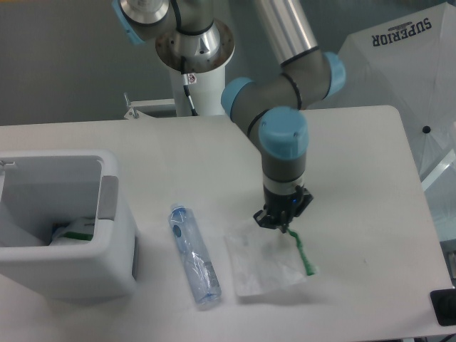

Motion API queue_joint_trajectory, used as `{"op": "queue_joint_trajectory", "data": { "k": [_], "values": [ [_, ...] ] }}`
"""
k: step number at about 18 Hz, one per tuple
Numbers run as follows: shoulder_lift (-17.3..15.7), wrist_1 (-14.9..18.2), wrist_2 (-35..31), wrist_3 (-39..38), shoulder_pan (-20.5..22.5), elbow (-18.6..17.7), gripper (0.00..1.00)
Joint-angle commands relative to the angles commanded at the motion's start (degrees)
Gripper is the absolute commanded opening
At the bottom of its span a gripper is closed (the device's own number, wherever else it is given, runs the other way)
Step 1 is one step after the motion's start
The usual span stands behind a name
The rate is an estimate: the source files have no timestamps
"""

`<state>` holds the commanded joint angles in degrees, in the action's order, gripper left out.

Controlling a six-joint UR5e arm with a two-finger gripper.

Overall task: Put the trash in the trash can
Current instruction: 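Lift the bag and carry it over the white trash bin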

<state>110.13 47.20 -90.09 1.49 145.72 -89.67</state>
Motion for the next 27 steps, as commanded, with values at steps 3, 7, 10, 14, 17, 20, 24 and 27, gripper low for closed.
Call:
{"op": "queue_joint_trajectory", "data": {
  "k": [3,7,10,14,17,20,24,27],
  "values": [
    [-1.41,-0.7,0.18,0.79,-0.35,6.15,0.0],
    [-2.98,-1.93,0.18,2.19,-3.24,10.56,0.0],
    [-5.36,-3.69,0.18,9.99,-6.23,10.48,0.0],
    [-8.78,-4.22,1.23,20.28,-11.23,9.17,0.0],
    [-11.6,-4.31,3.24,24.43,-12.92,8.89,0.0],
    [-14.23,-4.31,4.92,24.87,-15.63,9.07,0.0],
    [-14.95,-4.39,4.66,26.37,-21.0,8.37,0.0],
    [-14.25,-4.39,4.66,28.38,-24.77,8.02,0.0]
  ]
}}
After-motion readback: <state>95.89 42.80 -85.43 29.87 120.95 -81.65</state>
